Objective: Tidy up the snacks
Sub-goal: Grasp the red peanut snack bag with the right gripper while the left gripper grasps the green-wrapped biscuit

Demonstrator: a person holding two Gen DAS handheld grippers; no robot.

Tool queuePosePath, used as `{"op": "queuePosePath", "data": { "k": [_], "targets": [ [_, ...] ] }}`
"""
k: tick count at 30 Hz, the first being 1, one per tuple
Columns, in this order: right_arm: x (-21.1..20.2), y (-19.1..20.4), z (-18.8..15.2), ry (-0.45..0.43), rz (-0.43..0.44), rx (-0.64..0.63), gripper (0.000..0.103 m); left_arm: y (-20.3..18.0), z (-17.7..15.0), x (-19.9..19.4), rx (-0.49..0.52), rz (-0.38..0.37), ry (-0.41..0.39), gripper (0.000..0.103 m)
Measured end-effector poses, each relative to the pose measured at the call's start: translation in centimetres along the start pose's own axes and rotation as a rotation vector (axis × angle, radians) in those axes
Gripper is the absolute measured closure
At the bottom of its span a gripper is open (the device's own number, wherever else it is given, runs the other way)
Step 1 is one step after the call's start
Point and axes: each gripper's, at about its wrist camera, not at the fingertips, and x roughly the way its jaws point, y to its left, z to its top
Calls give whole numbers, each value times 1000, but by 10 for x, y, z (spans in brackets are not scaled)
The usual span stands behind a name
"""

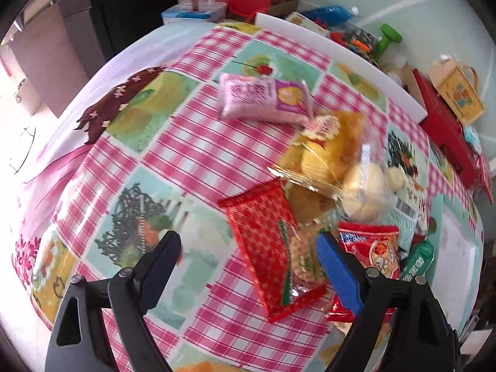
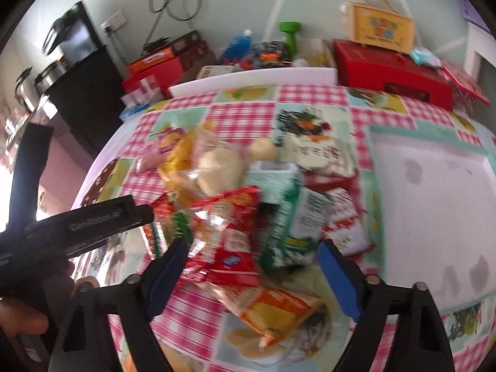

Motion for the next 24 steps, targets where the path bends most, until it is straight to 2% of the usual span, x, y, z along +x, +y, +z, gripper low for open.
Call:
{"op": "queuePosePath", "data": {
  "k": [5,12,14,16,18,24],
  "targets": [
    [15,20,6,20,-5,-64,31,7,1,-2,-19,-15,17,13],
    [38,27,4,67,-10,-93,36,-1,3,8,-4,-45,43,15],
    [43,28,1,82,-22,-105,37,-6,2,7,8,-52,45,20],
    [49,26,-1,99,-24,-102,42,-12,0,6,26,-53,48,21],
    [50,24,-1,99,-22,-96,43,-16,-1,9,39,-58,55,23],
    [47,20,-3,85,-17,-80,48,-23,0,15,53,-80,76,38]
  ]
}}
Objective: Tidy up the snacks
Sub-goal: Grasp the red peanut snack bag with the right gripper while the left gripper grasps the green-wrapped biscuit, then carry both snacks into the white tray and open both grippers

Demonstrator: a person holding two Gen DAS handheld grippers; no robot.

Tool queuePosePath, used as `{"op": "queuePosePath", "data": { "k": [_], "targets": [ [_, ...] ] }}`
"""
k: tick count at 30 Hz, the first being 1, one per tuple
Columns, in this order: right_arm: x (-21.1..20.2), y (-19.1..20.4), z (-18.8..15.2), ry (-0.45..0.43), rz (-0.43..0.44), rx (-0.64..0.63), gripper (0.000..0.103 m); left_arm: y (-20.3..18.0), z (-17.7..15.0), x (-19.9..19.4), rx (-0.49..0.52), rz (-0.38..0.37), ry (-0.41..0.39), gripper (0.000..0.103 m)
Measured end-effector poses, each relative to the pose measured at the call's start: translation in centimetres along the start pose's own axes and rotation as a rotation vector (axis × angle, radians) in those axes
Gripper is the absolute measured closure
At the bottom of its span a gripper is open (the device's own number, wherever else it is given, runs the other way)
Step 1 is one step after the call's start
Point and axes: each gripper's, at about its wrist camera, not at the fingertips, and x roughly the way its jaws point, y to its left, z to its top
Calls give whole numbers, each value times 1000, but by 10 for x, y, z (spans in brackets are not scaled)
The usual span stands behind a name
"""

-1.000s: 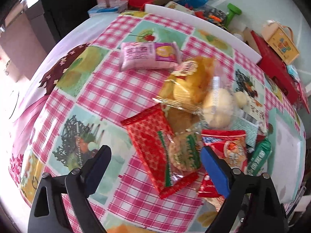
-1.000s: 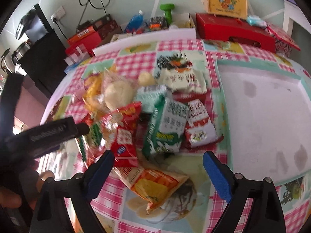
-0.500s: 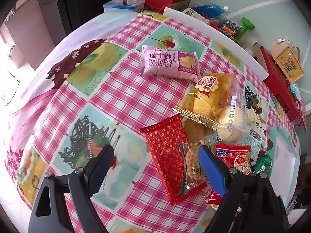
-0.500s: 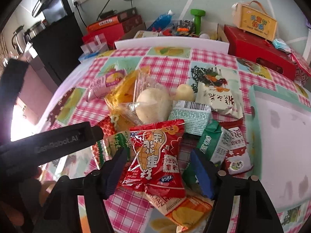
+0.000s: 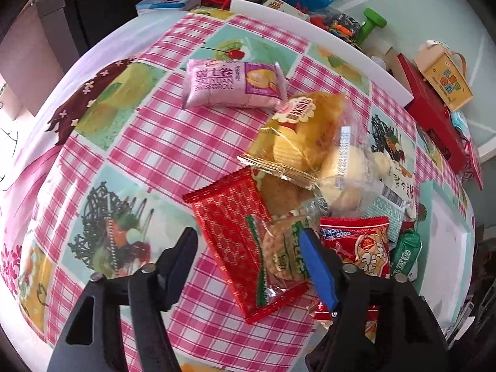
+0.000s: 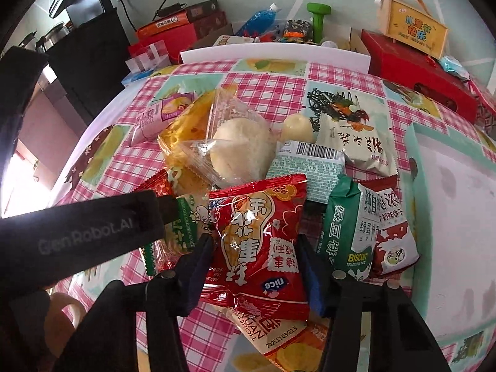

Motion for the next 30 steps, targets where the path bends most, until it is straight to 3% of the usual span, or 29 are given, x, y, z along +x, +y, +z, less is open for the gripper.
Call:
{"op": "queuePosePath", "data": {
  "k": [5,10,19,30],
  "targets": [
    [-6,-3,-2,-13,-2,11,51,-10,1,6,22,-55,20,51],
    [-10,-7,-4,-21,-2,23,52,-19,-2,14,32,-111,50,55],
    [-14,-12,-7,-25,12,47,53,-42,3,24,75,-64,33,55],
    [-46,-14,-7,-93,38,53,53,-22,1,14,32,-71,30,59]
  ]
}}
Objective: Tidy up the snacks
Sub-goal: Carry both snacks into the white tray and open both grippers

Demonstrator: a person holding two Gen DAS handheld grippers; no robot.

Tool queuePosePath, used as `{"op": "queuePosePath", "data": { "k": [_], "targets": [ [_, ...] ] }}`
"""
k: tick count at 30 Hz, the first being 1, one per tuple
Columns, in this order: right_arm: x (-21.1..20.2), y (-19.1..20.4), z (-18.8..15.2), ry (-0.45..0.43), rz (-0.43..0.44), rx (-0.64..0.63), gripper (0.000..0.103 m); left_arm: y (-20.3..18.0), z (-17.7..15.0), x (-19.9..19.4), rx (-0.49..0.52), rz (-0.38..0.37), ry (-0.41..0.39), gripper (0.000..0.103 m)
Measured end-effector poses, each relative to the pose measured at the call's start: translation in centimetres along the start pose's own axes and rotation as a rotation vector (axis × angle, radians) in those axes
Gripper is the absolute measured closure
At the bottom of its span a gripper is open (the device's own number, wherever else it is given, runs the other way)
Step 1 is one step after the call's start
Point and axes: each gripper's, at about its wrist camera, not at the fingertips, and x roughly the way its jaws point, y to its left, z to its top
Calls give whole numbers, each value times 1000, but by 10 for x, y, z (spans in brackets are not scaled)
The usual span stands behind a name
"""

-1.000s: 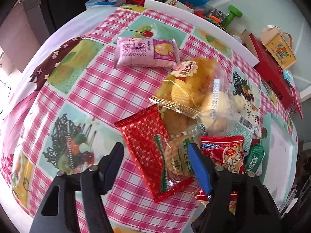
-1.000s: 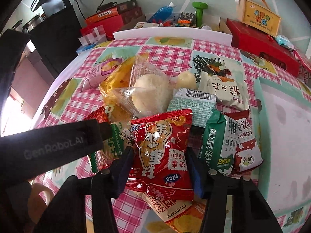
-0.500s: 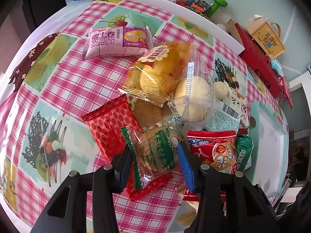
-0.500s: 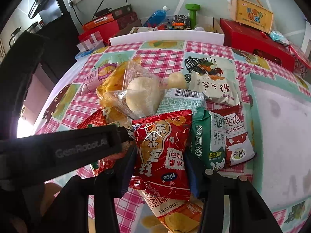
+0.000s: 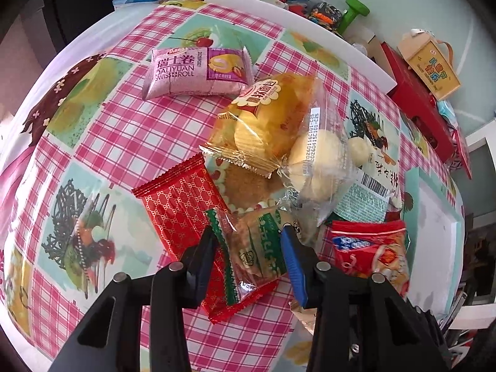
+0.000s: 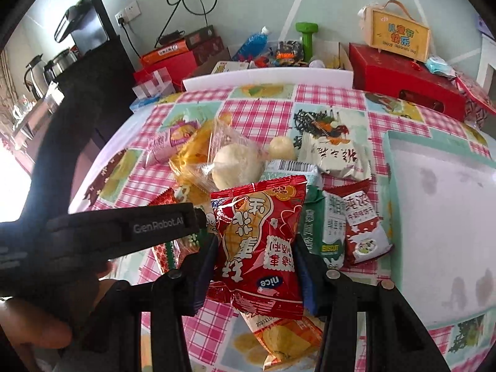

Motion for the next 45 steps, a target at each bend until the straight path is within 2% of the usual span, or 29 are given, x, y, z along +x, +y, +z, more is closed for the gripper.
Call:
{"op": "queuePosePath", "data": {
  "k": [3,11,17,19,25,27,28,29,37,45],
  "targets": [
    [-15,-7,0,-27,-24,19,53,3,-2,-6,10,-5,-8,58],
    [-41,-48,4,-75,-137,96,53,-12,-5,-2,69,23,-3,44],
    [-47,-84,3,-71,-189,186,53,-30,-8,8,131,84,-3,30],
    [-48,-92,3,-70,-198,206,53,-37,-9,11,154,117,-8,29],
    [-44,-106,0,-43,-210,244,53,-53,-14,21,212,240,-39,29],
    [-44,-107,-2,-42,-213,250,53,-55,-14,22,214,263,-49,36],
    [-45,-108,-2,-42,-213,254,53,-56,-14,22,216,273,-56,47],
    [-45,-109,-2,-43,-213,258,53,-59,-13,22,215,278,-63,47],
    [-49,-118,-1,-52,-207,290,53,-50,-11,10,156,196,-60,49],
    [-56,-136,1,-70,-220,333,53,-51,-17,-19,158,155,-124,49]
  ]
}}
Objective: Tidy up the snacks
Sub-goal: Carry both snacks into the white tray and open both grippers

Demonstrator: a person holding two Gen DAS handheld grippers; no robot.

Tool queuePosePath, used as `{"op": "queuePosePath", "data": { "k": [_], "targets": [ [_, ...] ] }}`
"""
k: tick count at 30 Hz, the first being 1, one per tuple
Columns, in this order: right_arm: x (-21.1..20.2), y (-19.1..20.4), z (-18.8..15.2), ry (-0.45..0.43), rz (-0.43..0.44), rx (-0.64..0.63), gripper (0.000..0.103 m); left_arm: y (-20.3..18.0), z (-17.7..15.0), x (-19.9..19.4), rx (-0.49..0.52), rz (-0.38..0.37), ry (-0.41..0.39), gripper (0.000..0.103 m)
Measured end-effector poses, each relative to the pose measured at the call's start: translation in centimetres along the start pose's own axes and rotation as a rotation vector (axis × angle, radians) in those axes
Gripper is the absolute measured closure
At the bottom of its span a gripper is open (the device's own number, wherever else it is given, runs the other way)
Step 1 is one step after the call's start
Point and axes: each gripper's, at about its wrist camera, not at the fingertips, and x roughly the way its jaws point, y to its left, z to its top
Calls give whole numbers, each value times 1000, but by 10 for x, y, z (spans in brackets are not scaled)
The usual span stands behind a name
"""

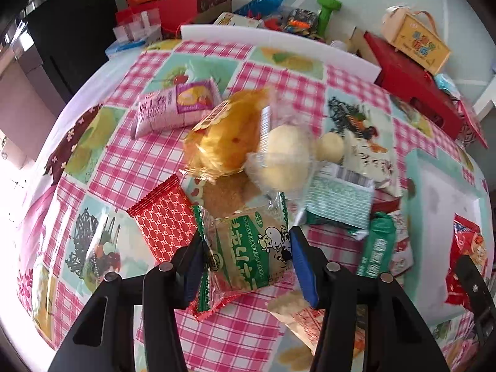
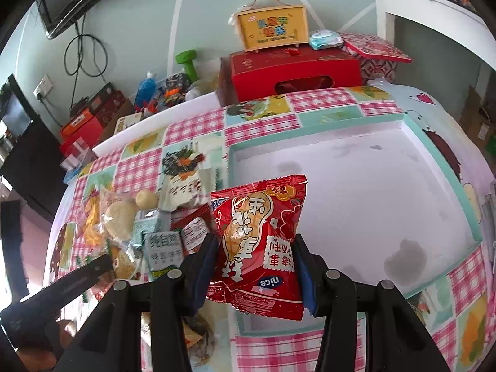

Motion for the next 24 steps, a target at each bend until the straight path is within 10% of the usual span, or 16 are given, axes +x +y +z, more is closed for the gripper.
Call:
{"op": "queuePosePath", "data": {
  "k": [24],
  "targets": [
    [14,-129,39,-77,-212,188,53,-179,4,-57,365,-206,-124,49]
  ]
}}
